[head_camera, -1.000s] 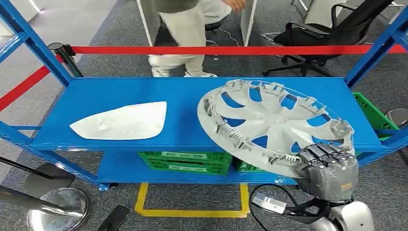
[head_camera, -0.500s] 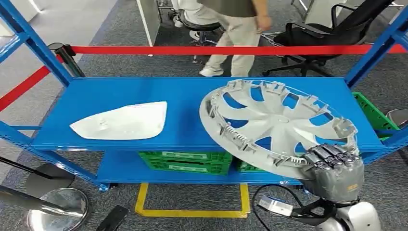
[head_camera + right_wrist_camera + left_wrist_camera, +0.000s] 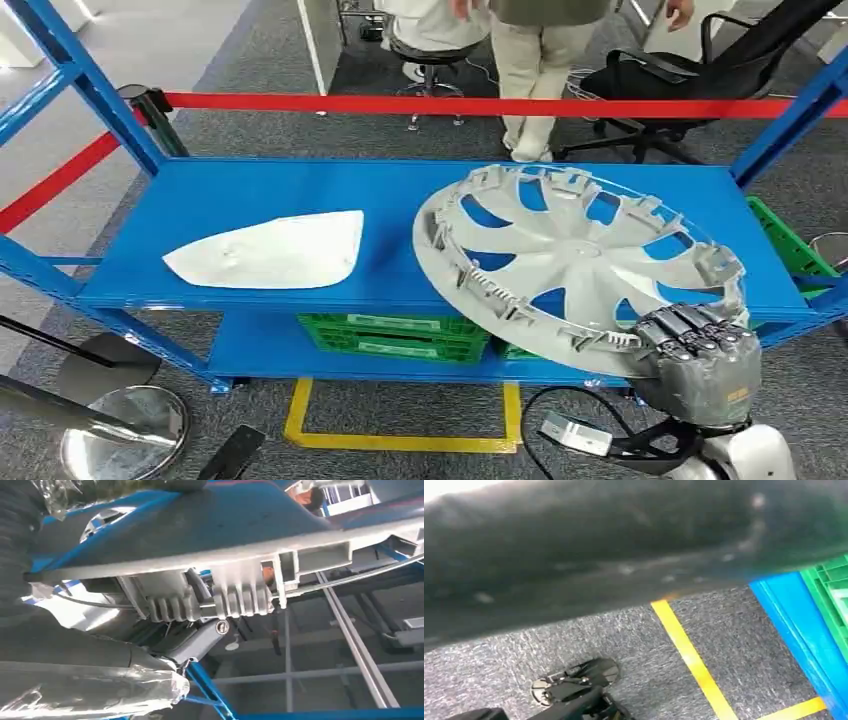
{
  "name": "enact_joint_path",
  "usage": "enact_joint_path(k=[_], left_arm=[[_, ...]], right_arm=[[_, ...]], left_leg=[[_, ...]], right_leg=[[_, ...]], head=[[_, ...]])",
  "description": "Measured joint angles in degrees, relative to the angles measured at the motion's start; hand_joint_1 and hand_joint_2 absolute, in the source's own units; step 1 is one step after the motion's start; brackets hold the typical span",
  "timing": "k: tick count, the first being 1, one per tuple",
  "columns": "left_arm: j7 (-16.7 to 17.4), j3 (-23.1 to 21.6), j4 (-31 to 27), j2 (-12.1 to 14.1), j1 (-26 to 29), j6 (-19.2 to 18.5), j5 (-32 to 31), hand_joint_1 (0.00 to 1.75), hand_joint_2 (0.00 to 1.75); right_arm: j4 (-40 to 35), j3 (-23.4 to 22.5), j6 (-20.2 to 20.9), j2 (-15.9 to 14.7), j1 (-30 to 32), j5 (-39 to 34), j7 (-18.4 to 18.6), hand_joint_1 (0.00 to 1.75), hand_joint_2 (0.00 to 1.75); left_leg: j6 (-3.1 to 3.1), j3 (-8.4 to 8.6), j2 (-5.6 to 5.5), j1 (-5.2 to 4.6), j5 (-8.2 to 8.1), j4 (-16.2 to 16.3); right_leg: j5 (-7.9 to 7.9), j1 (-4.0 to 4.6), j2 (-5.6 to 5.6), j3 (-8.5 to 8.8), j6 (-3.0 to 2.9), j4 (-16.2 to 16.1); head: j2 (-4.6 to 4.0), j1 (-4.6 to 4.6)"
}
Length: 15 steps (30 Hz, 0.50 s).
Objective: Take the parts from the cabinet and place them on the table.
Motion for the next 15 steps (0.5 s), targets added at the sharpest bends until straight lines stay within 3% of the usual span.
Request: enact_joint_path(k=[1, 3, 4, 5, 6, 7, 10, 12, 15], left_arm=[[0.0, 0.0, 0.0, 0.0, 0.0, 0.0, 0.0, 0.00, 0.00], [0.0, 0.0, 0.1, -0.1, 0.0, 0.0, 0.0, 0.00, 0.00], [0.0, 0.0, 0.1, 0.1, 0.0, 0.0, 0.0, 0.00, 0.00], [0.1, 0.0, 0.1, 0.3, -0.1, 0.0, 0.0, 0.00, 0.00], [0.1, 0.0, 0.1, 0.3, -0.1, 0.0, 0.1, 0.00, 0.00], [0.1, 0.0, 0.2, 0.3, 0.0, 0.0, 0.1, 0.00, 0.00], [0.2, 0.0, 0.2, 0.4, 0.0, 0.0, 0.1, 0.00, 0.00], [0.2, -0.1, 0.2, 0.5, -0.1, 0.0, 0.1, 0.00, 0.00], [0.1, -0.1, 0.2, 0.7, 0.0, 0.0, 0.1, 0.00, 0.00]], right_arm=[[0.0, 0.0, 0.0, 0.0, 0.1, 0.0, 0.0, 1.64, 1.75], [0.0, 0.0, 0.0, 0.0, 0.2, 0.0, 0.0, 1.64, 1.75], [0.1, -0.1, 0.0, 0.0, 0.2, -0.1, 0.0, 1.64, 1.75], [0.2, -0.1, 0.0, 0.0, 0.1, -0.2, -0.1, 1.64, 1.75], [0.2, -0.1, -0.1, 0.0, 0.2, -0.4, -0.1, 1.64, 1.75], [0.2, -0.2, -0.2, 0.0, 0.3, -0.5, -0.2, 1.64, 1.75], [0.2, -0.4, -0.2, -0.1, 0.5, -0.6, -0.3, 1.64, 1.75], [0.2, -0.4, -0.2, -0.1, 0.4, -0.9, -0.4, 1.64, 1.75], [0.2, -0.5, -0.2, -0.1, 0.4, -1.1, -0.7, 1.64, 1.75]], left_leg=[[-0.26, 0.12, -0.20, 0.19, -0.16, 0.1], [-1.26, 0.40, -0.54, 0.78, -0.79, 0.8], [-1.98, 0.26, -0.65, 0.68, -1.29, 1.4], [-2.52, -0.49, -0.77, 0.33, -1.52, 2.4], [-2.65, -0.83, -0.85, 0.17, -1.29, 2.4], [-2.83, -0.90, -0.85, 0.19, -1.18, 2.4], [-3.40, -0.66, -0.84, 0.46, -1.75, 2.4], [-2.49, -0.66, -0.83, 0.50, -1.12, 2.3], [-1.70, -0.67, -0.83, 0.48, -0.63, 2.2]], right_leg=[[2.10, -0.19, -0.01, 0.52, 0.17, -1.9], [8.49, -0.75, -0.10, 4.68, 0.74, -11.9], [8.87, -0.99, -0.03, 6.18, 1.47, -15.2], [8.05, -0.81, 0.21, 6.79, 0.76, -16.1], [7.93, -0.79, 0.20, 6.24, -0.12, -15.3], [7.84, -0.73, 0.26, 5.91, -0.43, -15.1], [7.62, -0.72, 0.28, 5.85, -1.28, -14.9], [7.63, -0.68, 0.27, 5.81, -1.30, -14.9], [7.63, -0.57, 0.31, 5.82, -1.49, -14.9]], head=[[0.02, -0.02], [0.02, 0.00], [0.02, 0.13], [0.00, 0.85], [0.04, 0.53], [0.02, -0.07], [0.00, -0.28], [0.00, -0.40], [0.00, -0.61]])
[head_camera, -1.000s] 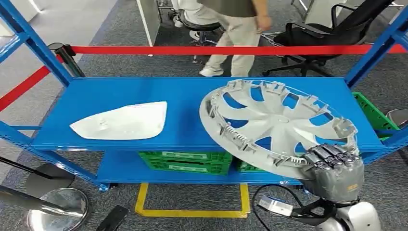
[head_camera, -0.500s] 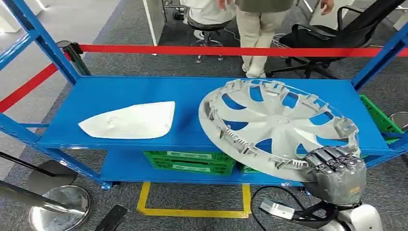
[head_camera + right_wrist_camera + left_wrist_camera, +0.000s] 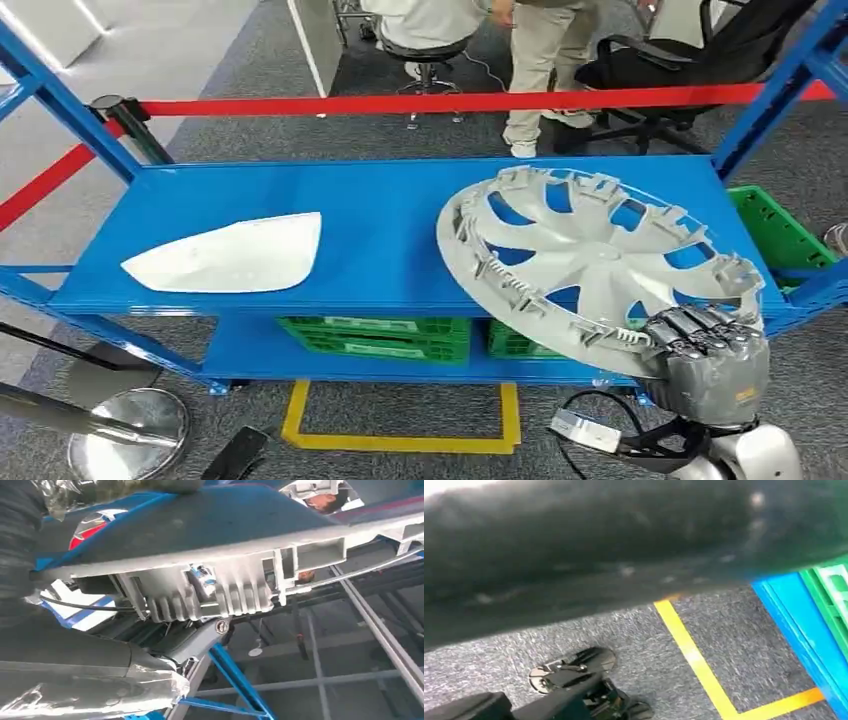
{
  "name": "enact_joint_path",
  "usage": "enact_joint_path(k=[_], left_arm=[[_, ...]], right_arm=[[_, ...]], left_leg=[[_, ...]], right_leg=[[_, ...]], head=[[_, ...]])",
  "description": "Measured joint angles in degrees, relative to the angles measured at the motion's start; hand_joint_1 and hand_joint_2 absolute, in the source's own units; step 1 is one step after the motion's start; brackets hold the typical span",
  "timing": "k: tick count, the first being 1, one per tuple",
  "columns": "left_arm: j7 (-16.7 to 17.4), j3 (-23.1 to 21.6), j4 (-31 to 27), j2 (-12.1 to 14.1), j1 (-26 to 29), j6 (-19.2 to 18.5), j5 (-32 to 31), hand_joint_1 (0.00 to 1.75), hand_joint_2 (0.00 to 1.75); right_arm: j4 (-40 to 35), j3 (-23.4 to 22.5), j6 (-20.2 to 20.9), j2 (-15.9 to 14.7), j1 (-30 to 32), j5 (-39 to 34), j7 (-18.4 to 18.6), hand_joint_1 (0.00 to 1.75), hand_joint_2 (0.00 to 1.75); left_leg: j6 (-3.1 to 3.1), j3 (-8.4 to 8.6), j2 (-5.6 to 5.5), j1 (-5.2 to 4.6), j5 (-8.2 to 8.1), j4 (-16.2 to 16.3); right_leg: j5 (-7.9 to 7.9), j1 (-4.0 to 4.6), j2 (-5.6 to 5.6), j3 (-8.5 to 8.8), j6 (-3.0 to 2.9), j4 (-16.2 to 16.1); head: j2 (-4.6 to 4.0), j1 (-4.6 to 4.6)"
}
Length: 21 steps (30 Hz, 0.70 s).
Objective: Take the parts from the cabinet and place them on the table.
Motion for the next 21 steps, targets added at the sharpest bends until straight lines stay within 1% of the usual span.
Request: enact_joint_path(k=[2, 4, 6, 7, 8, 9, 10, 11, 12, 13, 14, 15, 16, 17, 18, 19, 20, 21], left_arm=[[-0.1, 0.0, 0.0, 0.0, 0.0, 0.0, 0.2, 0.00, 0.00], [-0.1, -0.1, 0.0, -0.1, 0.0, -0.1, 0.5, 0.00, 0.00], [-0.1, -0.1, 0.1, -0.1, 0.0, -0.2, 0.5, 0.00, 0.00], [-0.1, -0.1, 0.1, 0.0, 0.0, -0.2, 0.6, 0.00, 0.00], [-0.3, -0.2, 0.2, 0.1, 0.0, -0.2, 0.6, 0.00, 0.00], [-0.4, -0.2, 0.2, 0.2, 0.0, -0.3, 0.6, 0.00, 0.00], [-0.7, -0.3, 0.2, 0.1, 0.1, -0.3, 0.7, 0.00, 0.00], [-0.9, -0.3, 0.2, -0.1, 0.0, -0.3, 0.9, 0.00, 0.00], [-1.0, -0.3, 0.2, 0.0, -0.1, -0.3, 1.0, 0.00, 0.00], [-1.0, -0.3, 0.2, 0.0, -0.1, -0.3, 1.1, 0.00, 0.00], [-1.0, -0.3, 0.2, -0.2, -0.1, -0.3, 1.2, 0.00, 0.00], [-1.0, -0.3, 0.3, -0.2, 0.0, -0.5, 1.5, 0.00, 0.00], [-0.9, -0.3, 0.4, -0.3, 0.2, -0.6, 1.6, 0.00, 0.00], [-0.9, -0.3, 0.5, -0.4, 0.3, -0.6, 1.6, 0.00, 0.00], [-0.9, -0.3, 0.5, -0.5, 0.3, -0.6, 1.6, 0.00, 0.00], [-0.9, -0.3, 0.5, -0.5, 0.3, -0.6, 1.6, 0.00, 0.00], [-0.9, -0.3, 0.5, -0.1, 0.2, -0.6, 1.7, 0.00, 0.00], [-0.9, -0.3, 0.5, 0.6, 0.1, -0.6, 1.9, 0.00, 0.00]], right_arm=[[0.0, -0.1, 0.0, 0.0, 0.1, -0.3, -0.5, 1.64, 1.75], [0.0, -0.2, 0.0, 0.0, 0.1, -0.5, -0.9, 1.64, 1.75], [0.0, -0.3, 0.0, 0.0, 0.1, -0.7, -1.1, 1.64, 1.75], [0.0, -0.3, 0.0, 0.0, 0.1, -0.8, -1.2, 1.64, 1.75], [0.0, -0.3, 0.0, 0.0, 0.0, -0.9, -1.2, 1.64, 1.75], [-0.1, -0.4, 0.0, 0.0, 0.0, -0.9, -1.2, 1.64, 1.75], [-0.2, -0.5, 0.0, 0.0, 0.2, -0.9, -1.2, 1.64, 1.75], [-0.2, -0.5, 0.0, -0.1, 0.2, -1.1, -1.2, 1.64, 1.75], [-0.1, -0.5, 0.0, -0.1, 0.2, -1.1, -1.2, 1.64, 1.75], [-0.1, -0.6, 0.0, -0.1, 0.2, -1.3, -1.3, 1.64, 1.75], [-0.1, -0.8, 0.0, -0.1, 0.3, -1.4, -1.3, 1.64, 1.75], [-0.1, -0.9, 0.0, -0.2, 0.4, -1.4, -1.5, 1.64, 1.75], [0.0, -0.9, 0.0, -0.2, 0.5, -1.5, -1.5, 1.64, 1.75], [0.1, -0.9, 0.0, -0.3, 0.6, -1.5, -1.5, 1.64, 1.75], [0.1, -0.9, 0.0, -0.3, 0.7, -1.5, -1.5, 1.64, 1.75], [0.1, -1.0, 0.0, -0.3, 0.6, -1.5, -1.5, 1.64, 1.75], [0.3, -1.0, 0.0, -0.3, 0.7, -1.5, -1.5, 1.64, 1.75], [0.4, -0.9, -0.2, -0.3, 0.6, -1.7, -1.7, 1.64, 1.75]], left_leg=[[0.35, -0.01, 0.00, 0.03, 0.05, -0.1], [0.40, 0.00, 0.02, 0.17, -0.06, -0.4], [0.31, -0.04, 0.02, 0.19, -0.09, -0.4], [0.04, -0.25, 0.00, 0.30, -0.52, 0.0], [0.28, -0.20, -0.01, 0.00, -0.23, -0.1], [1.30, 0.21, 0.00, -0.48, 0.84, -1.8], [2.01, 2.54, 0.08, 0.40, 2.34, -5.9], [1.85, 3.29, 0.21, 0.43, 3.00, -7.1], [1.68, 3.39, 0.30, 0.67, 3.39, -7.5], [1.16, 3.32, 0.37, 0.80, 3.24, -7.5], [0.64, 3.27, 0.40, 0.91, 3.03, -7.3], [0.27, 3.23, 0.39, 1.13, 2.81, -7.0], [-0.25, 3.22, 0.37, 1.48, 2.49, -6.6], [-0.78, 3.17, 0.31, 1.83, 2.14, -6.1], [-1.82, 2.90, 0.17, 2.57, 1.39, -4.9], [-2.86, 2.56, 0.11, 3.25, 0.49, -3.3], [-3.70, 1.97, -0.06, 2.88, -0.14, -2.3], [-4.40, 1.14, -0.11, 2.85, -0.96, -0.5]], right_leg=[[-0.05, 0.30, -0.01, -0.02, -0.25, 0.0], [-0.10, 0.60, -0.08, -0.04, -0.68, 0.1], [-0.10, 0.68, -0.19, -0.06, -0.71, 0.1], [0.29, -0.12, -0.39, 0.01, -0.26, -0.3], [0.58, -0.31, -0.42, 0.18, 0.00, -0.9], [1.24, -0.12, -0.39, 0.89, 0.42, -2.2], [0.95, 0.08, -0.41, 0.70, 0.16, -2.1], [-0.04, 0.44, -0.18, 0.23, 0.36, -0.9], [-1.70, 0.35, -0.09, -1.18, 0.71, 2.0], [-3.41, 0.11, -0.10, -3.13, 1.14, 6.0], [-4.87, -0.20, -0.12, -4.98, 1.62, 9.7], [-5.34, -0.44, -0.14, -6.26, 2.18, 12.1], [-4.31, -0.67, -0.18, -6.16, 2.74, 11.7], [-2.69, -0.94, -0.21, -5.29, 3.27, 9.7], [0.51, -1.47, -0.30, -2.68, 4.12, 4.4], [1.90, -1.95, -0.40, -0.40, 4.96, -0.4], [-0.44, -1.52, 0.16, -0.83, 5.22, 1.3], [-0.22, -1.72, 0.40, -0.72, 4.43, 1.3]], head=[[0.00, -0.13], [0.02, -0.11], [0.00, -0.09], [0.00, 0.05], [0.00, -0.11], [0.02, -0.55], [0.02, -0.83], [0.00, -0.48], [0.00, -0.20], [0.00, 0.11], [0.02, 0.11], [0.00, 0.09], [0.00, 0.15], [0.00, 0.13], [0.00, 0.17], [0.00, 0.26], [0.00, 0.40], [0.00, 1.60]])
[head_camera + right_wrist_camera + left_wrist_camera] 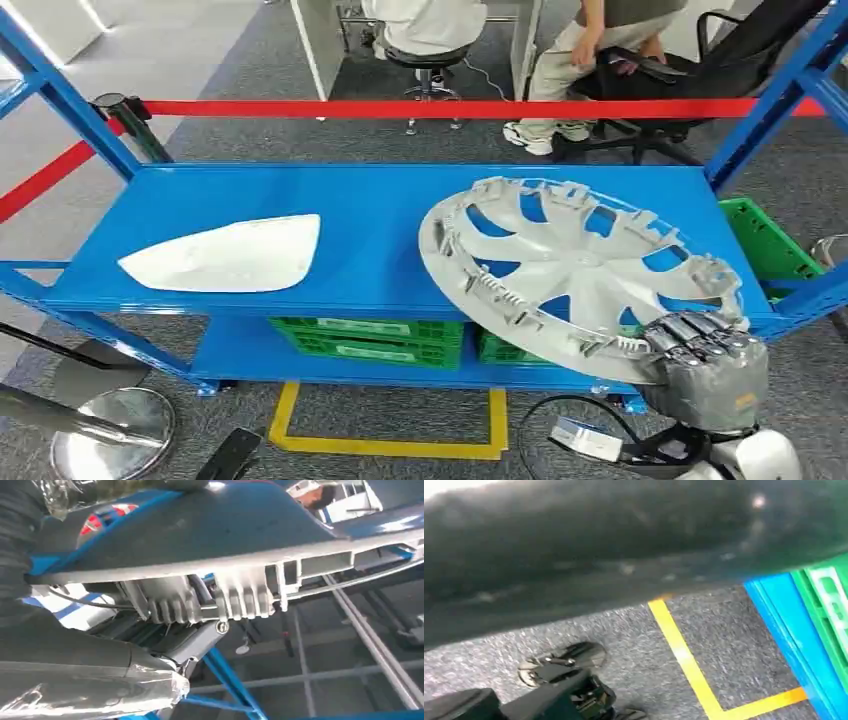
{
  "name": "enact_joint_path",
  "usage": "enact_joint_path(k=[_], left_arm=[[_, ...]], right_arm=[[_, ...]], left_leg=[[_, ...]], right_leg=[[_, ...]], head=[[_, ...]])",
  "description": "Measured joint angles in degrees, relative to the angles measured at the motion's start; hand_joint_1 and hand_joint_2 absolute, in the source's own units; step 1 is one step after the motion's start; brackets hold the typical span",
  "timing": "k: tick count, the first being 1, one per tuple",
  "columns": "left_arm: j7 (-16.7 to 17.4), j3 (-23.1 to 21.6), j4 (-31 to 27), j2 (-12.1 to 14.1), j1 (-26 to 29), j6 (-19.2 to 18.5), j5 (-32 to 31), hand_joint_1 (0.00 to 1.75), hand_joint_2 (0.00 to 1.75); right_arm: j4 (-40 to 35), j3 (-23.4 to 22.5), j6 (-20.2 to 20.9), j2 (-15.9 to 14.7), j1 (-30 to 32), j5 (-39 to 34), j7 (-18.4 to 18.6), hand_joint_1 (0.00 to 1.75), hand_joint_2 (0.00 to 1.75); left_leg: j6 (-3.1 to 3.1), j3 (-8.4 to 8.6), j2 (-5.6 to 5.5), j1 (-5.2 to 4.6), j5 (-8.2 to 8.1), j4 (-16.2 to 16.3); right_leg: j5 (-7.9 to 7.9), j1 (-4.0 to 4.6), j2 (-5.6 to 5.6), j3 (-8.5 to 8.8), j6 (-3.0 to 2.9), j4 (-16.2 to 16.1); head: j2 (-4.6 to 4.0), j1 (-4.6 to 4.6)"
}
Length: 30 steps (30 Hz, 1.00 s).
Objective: Take the parts from the cabinet and place them on the table.
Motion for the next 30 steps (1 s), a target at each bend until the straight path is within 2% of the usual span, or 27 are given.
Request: enact_joint_path(k=[1, 2, 4, 5, 6, 8, 9, 10, 11, 12, 13, 14, 15, 16, 18, 19, 20, 21, 22, 24, 25, 26, 27, 28, 29, 30], left_arm=[[0.0, 0.0, 0.0, -0.3, 0.0, -0.2, 0.1, 0.00, 0.00], [0.0, 0.0, 0.1, -0.5, 0.2, -0.3, 0.3, 0.00, 0.00], [0.0, 0.0, 0.2, -0.1, 0.2, -0.6, 0.6, 0.00, 0.00], [0.0, 0.0, 0.2, -0.3, 0.1, -0.7, 0.7, 0.00, 0.00], [0.0, 0.0, 0.2, -0.2, 0.1, -0.7, 0.8, 0.00, 0.00], [0.0, 0.0, 0.2, -0.4, 0.1, -0.7, 1.0, 0.00, 0.00], [-0.1, 0.0, 0.2, -0.4, 0.2, -0.8, 1.0, 0.00, 0.00], [-0.1, 0.0, 0.2, -0.4, 0.2, -0.8, 1.0, 0.00, 0.00], [-0.2, 0.0, 0.2, -0.4, 0.2, -0.8, 1.0, 0.00, 0.00], [-0.2, 0.0, 0.2, -0.5, 0.2, -0.8, 1.0, 0.00, 0.00], [-0.3, 0.0, 0.2, -0.5, 0.1, -0.7, 1.0, 0.00, 0.00], [-0.4, 0.0, 0.2, -0.3, 0.1, -0.7, 1.1, 0.00, 0.00], [-0.5, 0.0, 0.2, 0.1, 0.0, -0.6, 1.0, 0.00, 0.00], [-0.6, 0.0, 0.3, -0.2, 0.0, -0.6, 1.1, 0.00, 0.00], [-0.9, 0.0, 0.3, 0.0, 0.1, -0.4, 1.2, 0.00, 0.00], [-1.0, 0.0, 0.3, 0.1, 0.1, -0.4, 1.2, 0.00, 0.00], [-1.1, 0.0, 0.3, 0.1, 0.0, -0.4, 1.2, 0.00, 0.00], [-1.2, 0.0, 0.3, 0.0, -0.1, -0.4, 1.3, 0.00, 0.00], [-1.2, 0.0, 0.3, -0.1, -0.1, -0.4, 1.3, 0.00, 0.00], [-1.2, 0.0, 0.3, -0.3, 0.1, -0.5, 1.3, 0.00, 0.00], [-1.2, 0.0, 0.3, -0.5, 0.2, -0.5, 1.3, 0.00, 0.00], [-1.2, 0.0, 0.3, -0.5, 0.2, -0.5, 1.3, 0.00, 0.00], [-1.2, 0.0, 0.3, -0.5, 0.2, -0.5, 1.3, 0.00, 0.00], [-1.2, 0.0, 0.3, -0.5, 0.2, -0.4, 1.3, 0.00, 0.00], [-1.2, 0.0, 0.3, -0.5, 0.2, -0.5, 1.4, 0.00, 0.00], [-1.2, 0.0, 0.3, -0.4, 0.2, -0.4, 1.6, 0.00, 0.00]], right_arm=[[0.0, -0.1, -0.1, -0.1, 0.2, 0.0, 0.0, 1.64, 1.75], [-0.1, -0.1, -0.1, -0.1, 0.2, -0.1, 0.0, 1.64, 1.75], [0.1, -0.2, -0.1, -0.1, 0.3, -0.1, -0.1, 1.64, 1.75], [0.0, -0.3, -0.1, 0.0, 0.3, -0.1, 0.0, 1.64, 1.75], [0.0, -0.3, -0.1, 0.0, 0.4, -0.1, 0.0, 1.64, 1.75], [0.0, -0.4, -0.1, -0.1, 0.3, -0.1, 0.0, 1.64, 1.75], [0.0, -0.4, -0.1, -0.1, 0.3, -0.1, -0.1, 1.64, 1.75], [0.0, -0.4, -0.1, -0.1, 0.3, -0.1, -0.1, 1.64, 1.75], [0.0, -0.4, -0.1, -0.1, 0.3, -0.2, -0.1, 1.64, 1.75], [0.0, -0.4, -0.1, -0.1, 0.3, -0.2, -0.1, 1.64, 1.75], [-0.1, -0.4, -0.1, -0.1, 0.3, -0.2, -0.1, 1.64, 1.75], [-0.1, -0.4, -0.1, -0.1, 0.3, -0.2, -0.1, 1.64, 1.75], [0.0, -0.4, -0.1, -0.1, 0.3, -0.2, -0.1, 1.64, 1.75], [0.0, -0.4, -0.1, -0.1, 0.2, -0.2, -0.1, 1.64, 1.75], [-0.1, -0.4, -0.1, -0.1, 0.3, -0.2, -0.1, 1.64, 1.75], [-0.1, -0.4, -0.1, -0.1, 0.3, -0.3, -0.1, 1.64, 1.75], [-0.1, -0.4, -0.1, -0.1, 0.4, -0.3, -0.1, 1.64, 1.75], [-0.1, -0.4, -0.1, -0.1, 0.4, -0.3, -0.1, 1.64, 1.75], [-0.1, -0.4, -0.1, -0.2, 0.3, -0.3, -0.1, 1.64, 1.75], [-0.1, -0.4, -0.1, -0.2, 0.3, -0.3, -0.2, 1.64, 1.75], [-0.1, -0.4, -0.1, -0.2, 0.4, -0.3, -0.2, 1.64, 1.75], [0.0, -0.4, -0.1, -0.2, 0.4, -0.3, -0.2, 1.64, 1.75], [0.0, -0.4, -0.1, -0.2, 0.4, -0.3, -0.2, 1.64, 1.75], [0.0, -0.4, -0.1, -0.3, 0.4, -0.3, -0.2, 1.64, 1.75], [0.0, -0.4, -0.1, -0.3, 0.4, -0.3, -0.2, 1.64, 1.75], [0.0, -0.4, -0.1, -0.3, 0.3, -0.3, -0.2, 1.64, 1.75]], left_leg=[[-0.13, -0.57, -0.08, -0.30, 0.05, 0.5], [-0.28, -0.53, -0.08, -0.29, -0.03, 0.5], [-0.81, -0.80, -0.04, -0.07, -0.30, 0.5], [-0.55, -1.40, -0.06, 0.04, -1.68, 1.7], [0.10, -2.83, -0.01, -0.12, -3.91, 5.0], [1.10, -7.77, -0.01, -1.11, -8.72, 15.7], [1.73, -9.60, -0.01, -1.63, -9.74, 19.4], [2.61, -10.35, -0.04, -2.29, -9.44, 20.6], [3.87, -9.95, -0.08, -3.09, -7.77, 19.2], [5.36, -8.66, -0.12, -3.97, -5.57, 16.2], [7.33, -6.63, -0.25, -5.10, -3.15, 11.7], [9.95, -4.79, -0.54, -6.64, -1.62, 7.5], [12.07, -4.46, -0.44, -6.83, -2.38, 6.8], [12.10, -4.36, -0.38, -6.92, -1.77, 5.8], [12.25, -4.18, -0.48, -7.50, -1.09, 4.6], [12.30, -3.49, -0.47, -7.22, -0.18, 2.8], [10.68, -2.56, -0.31, -6.59, 0.99, 0.9], [10.36, -2.29, -0.37, -6.38, 1.41, 0.1], [9.82, -2.44, -0.36, -6.17, 1.73, 0.0], [9.09, -2.63, -0.24, -6.02, 1.70, 0.1], [8.84, -2.69, -0.19, -5.94, 1.75, 0.1], [8.58, -2.69, -0.19, -5.81, 1.78, 0.1], [8.17, -2.67, -0.19, -5.60, 1.75, 0.2], [7.82, -2.68, -0.22, -5.37, 1.67, 0.4], [7.40, -2.72, -0.24, -5.18, 1.43, 0.8], [6.84, -2.94, -0.26, -5.28, 1.44, 0.9]], right_leg=[[-0.53, -0.17, 0.24, -0.72, -2.35, 1.3], [-0.70, -0.16, 0.16, -1.06, -2.69, 2.0], [-0.67, 0.03, 0.19, -2.09, -2.88, 3.2], [-0.88, 0.26, 0.26, -2.27, -3.69, 3.1], [-0.85, 0.54, 0.20, -2.26, -3.92, 3.1], [-0.59, 1.30, 0.14, -2.35, -4.35, 2.9], [-0.56, 1.78, 0.15, -2.39, -4.43, 2.9], [-0.56, 2.32, 0.19, -2.39, -4.59, 2.9], [-0.61, 2.95, 0.28, -2.39, -4.89, 2.8], [-0.57, 3.61, 0.34, -2.38, -5.27, 2.8], [-0.45, 4.30, 0.41, -2.31, -5.57, 2.7], [-0.31, 4.49, 0.39, -2.28, -5.81, 2.6], [-0.14, 4.72, 0.21, -2.43, -5.87, 2.4], [0.12, 4.00, 0.42, -2.48, -5.93, 2.1], [0.80, 3.70, 0.28, -2.43, -5.21, 1.2], [1.25, 4.08, 0.30, -2.10, -4.83, 0.4], [0.76, 4.09, 0.14, -2.72, -4.87, 1.1], [-0.60, 4.08, 0.11, -3.31, -4.34, 2.5], [-2.43, 3.92, 0.11, -4.55, -3.84, 5.4], [-6.05, 3.33, 0.05, -7.78, -2.86, 13.1], [-6.25, 3.08, 0.02, -8.37, -2.51, 14.7], [-4.98, 2.84, -0.14, -7.56, -2.09, 13.5], [-2.72, 2.56, -0.24, -5.41, -1.70, 9.7], [-0.30, 2.31, -0.42, -2.45, -1.36, 4.4], [0.53, 2.09, -0.66, 0.19, -1.09, -0.8], [-0.71, 2.58, -0.35, 0.52, -1.65, -0.7]], head=[[0.02, -0.72], [0.02, -1.55], [0.00, -1.66], [0.00, -2.15], [0.02, -2.41], [0.00, -2.52], [0.00, -2.63], [0.00, -2.65], [0.00, -2.61], [0.00, -2.72], [0.00, -2.73], [0.00, -2.59], [0.00, -1.77], [0.00, -1.80], [0.00, -2.19], [0.00, -2.23], [0.00, -2.21], [0.00, -1.88], [0.00, -1.86], [0.00, -1.84], [0.00, -1.86], [0.00, -1.82], [0.00, -1.84], [0.00, -1.82], [0.00, -1.82], [0.00, -1.75]])
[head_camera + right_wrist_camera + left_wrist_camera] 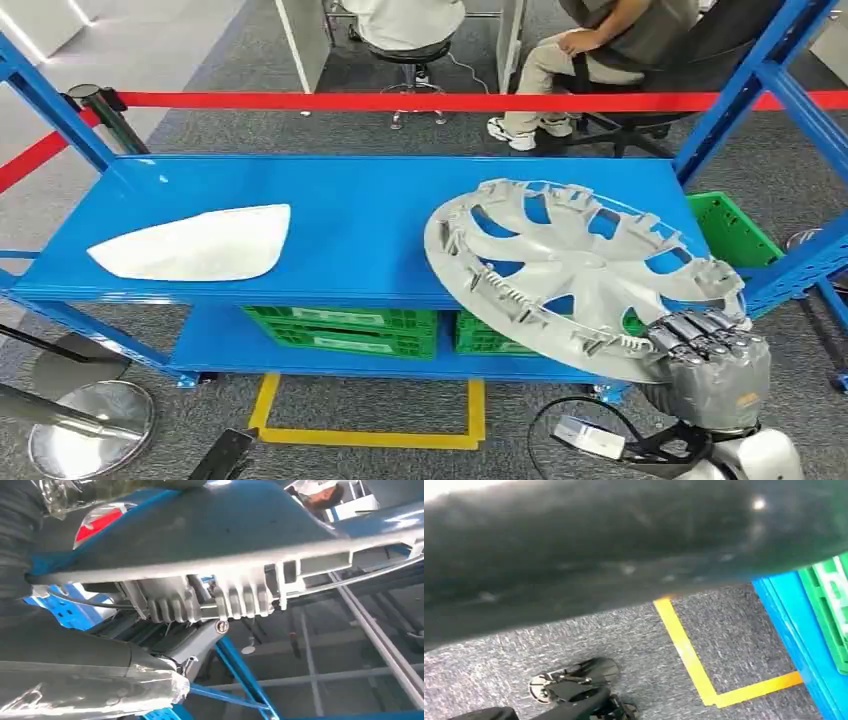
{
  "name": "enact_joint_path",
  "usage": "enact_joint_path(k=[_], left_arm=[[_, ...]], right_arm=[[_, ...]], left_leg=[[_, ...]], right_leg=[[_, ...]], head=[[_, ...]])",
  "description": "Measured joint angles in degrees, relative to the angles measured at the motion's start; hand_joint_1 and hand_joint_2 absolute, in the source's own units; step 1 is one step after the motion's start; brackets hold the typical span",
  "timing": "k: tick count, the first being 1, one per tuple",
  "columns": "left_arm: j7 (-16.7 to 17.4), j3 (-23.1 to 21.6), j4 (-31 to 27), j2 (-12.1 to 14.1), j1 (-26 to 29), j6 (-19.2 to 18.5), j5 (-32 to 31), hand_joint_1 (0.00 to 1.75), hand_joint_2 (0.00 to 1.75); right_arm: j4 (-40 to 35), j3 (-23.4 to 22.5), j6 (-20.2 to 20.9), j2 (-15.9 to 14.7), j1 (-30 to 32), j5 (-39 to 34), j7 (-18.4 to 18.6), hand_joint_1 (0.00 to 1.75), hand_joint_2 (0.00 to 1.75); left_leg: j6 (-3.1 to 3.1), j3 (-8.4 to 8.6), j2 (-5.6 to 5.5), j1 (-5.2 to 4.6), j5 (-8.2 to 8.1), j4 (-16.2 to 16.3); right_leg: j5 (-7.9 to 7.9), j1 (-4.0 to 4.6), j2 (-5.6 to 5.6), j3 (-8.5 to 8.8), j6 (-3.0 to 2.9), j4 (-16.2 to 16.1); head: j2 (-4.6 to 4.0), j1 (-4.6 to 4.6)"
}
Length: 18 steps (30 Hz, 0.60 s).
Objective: Take the parts from the cabinet and place them on the table.
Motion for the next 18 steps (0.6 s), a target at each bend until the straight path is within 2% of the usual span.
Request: enact_joint_path(k=[1, 2, 4, 5, 6, 7, 8, 9, 10, 11, 12, 14, 15, 16, 18], left_arm=[[0.0, 0.0, 0.0, 0.0, 0.0, 0.0, 0.0, 0.00, 0.00], [0.0, 0.0, 0.0, 0.0, 0.0, 0.0, 0.0, 0.00, 0.00], [0.0, 0.0, 0.0, 0.0, 0.0, 0.0, 0.0, 0.00, 0.00], [0.0, 0.0, 0.0, 0.1, 0.0, 0.0, 0.1, 0.00, 0.00], [0.0, 0.0, 0.0, 0.0, 0.0, 0.0, 0.0, 0.00, 0.00], [0.0, 0.0, 0.0, 0.0, -0.1, 0.0, 0.1, 0.00, 0.00], [0.0, 0.0, 0.0, 0.1, 0.0, 0.0, 0.1, 0.00, 0.00], [0.0, 0.0, 0.0, 0.1, 0.0, 0.0, 0.1, 0.00, 0.00], [0.0, 0.0, 0.0, 0.1, 0.1, 0.0, 0.1, 0.00, 0.00], [0.0, 0.0, 0.0, 0.1, 0.1, 0.0, 0.1, 0.00, 0.00], [-0.3, 0.0, 0.0, 0.1, 0.1, -0.2, 0.1, 0.00, 0.00], [-1.2, 0.0, 0.0, 0.1, 0.1, -0.9, 0.2, 0.00, 0.00], [-1.5, 0.0, 0.0, 0.2, 0.1, -1.4, 0.2, 0.00, 0.00], [-1.8, 0.0, 0.0, 0.2, 0.0, -1.7, 0.3, 0.00, 0.00], [-1.9, 0.0, 0.0, 0.2, 0.2, -2.0, 0.7, 0.00, 0.00]], right_arm=[[-0.2, 0.0, 0.0, 0.0, -0.1, -0.1, 0.0, 1.64, 1.75], [-0.1, 0.0, 0.0, 0.0, -0.1, 0.0, 0.0, 1.64, 1.75], [-0.1, 0.0, 0.0, 0.0, -0.1, 0.0, 0.0, 1.64, 1.75], [-0.1, 0.0, 0.0, 0.0, -0.1, 0.0, 0.0, 1.64, 1.75], [-0.1, 0.0, 0.0, 0.0, -0.1, 0.0, 0.0, 1.64, 1.75], [-0.1, 0.0, 0.0, 0.0, -0.1, 0.0, 0.0, 1.64, 1.75], [-0.1, 0.0, 0.0, 0.0, -0.1, 0.0, 0.0, 1.64, 1.75], [-0.1, 0.0, 0.0, 0.0, -0.1, 0.0, 0.0, 1.64, 1.75], [-0.1, 0.0, 0.0, 0.0, -0.1, 0.0, 0.0, 1.64, 1.75], [-0.1, 0.0, 0.0, 0.0, 0.0, 0.0, 0.0, 1.64, 1.75], [-0.1, 0.0, 0.0, 0.0, 0.0, 0.0, 0.0, 1.64, 1.75], [-0.1, 0.0, 0.0, 0.0, 0.0, -0.2, 0.0, 1.64, 1.75], [-0.1, 0.0, 0.0, 0.0, 0.0, -0.3, 0.0, 1.64, 1.75], [-0.1, 0.0, 0.0, 0.0, -0.1, -0.5, 0.0, 1.64, 1.75], [-0.1, 0.0, 0.0, 0.0, 0.0, -0.5, 0.0, 1.64, 1.75]], left_leg=[[-0.32, -0.21, -0.05, -0.16, -0.22, 0.7], [-0.54, -0.19, -0.06, -0.18, -0.07, 0.6], [-0.87, -0.20, -0.06, -0.10, -0.04, 0.6], [-1.14, -0.35, -0.11, 0.01, -0.54, 1.0], [-1.65, -1.01, -0.13, 0.04, -2.14, 2.7], [-2.07, -2.37, -0.13, 0.29, -4.22, 5.9], [-2.43, -4.79, -0.13, 0.63, -6.98, 11.4], [-2.64, -7.00, -0.13, 0.87, -8.82, 16.2], [-2.77, -8.01, -0.13, 1.03, -9.18, 18.4], [-2.80, -7.74, -0.13, 1.15, -8.22, 18.0], [-2.74, -6.55, -0.13, 1.24, -6.18, 15.4], [-2.33, -1.34, -0.14, 1.28, -0.74, 5.0], [-2.22, 0.19, -0.30, 1.21, -0.55, 1.7], [-2.07, 0.52, -0.31, 0.97, -0.81, 0.7], [-1.93, 0.04, -0.27, 0.83, -0.87, 0.8]], right_leg=[[0.76, 0.05, 0.29, 0.67, -1.22, -0.9], [0.78, 0.15, 0.35, 0.57, -2.24, -0.7], [0.94, 0.20, 0.39, 0.53, -3.12, -0.8], [1.23, -0.15, 0.31, 0.62, -3.64, -1.0], [1.27, -0.23, 0.34, 0.59, -3.98, -1.1], [1.31, -0.29, 0.33, 0.50, -4.16, -1.1], [1.33, -0.29, 0.33, 0.37, -4.20, -1.1], [1.34, -0.29, 0.32, 0.27, -4.21, -1.0], [1.35, -0.31, 0.32, 0.23, -4.21, -1.0], [1.35, -0.32, 0.32, 0.26, -4.21, -1.0], [1.35, -0.33, 0.35, 0.28, -4.20, -1.0], [1.38, -0.38, 0.41, 0.51, -4.12, -1.0], [1.43, -0.32, 0.40, 0.41, -3.93, -1.0], [1.46, -0.08, 0.54, 0.11, -3.50, -0.9], [1.83, -0.22, 0.48, -0.13, -2.79, -1.2]], head=[[0.00, 0.00], [0.00, -0.13], [0.00, -0.06], [0.00, 0.02], [0.00, -0.46], [0.00, -0.52], [0.00, -0.52], [0.00, -0.48], [0.00, -0.52], [0.00, -0.50], [0.00, -0.52], [0.00, -0.52], [0.00, -0.48], [0.00, -0.48], [0.00, -0.44]])
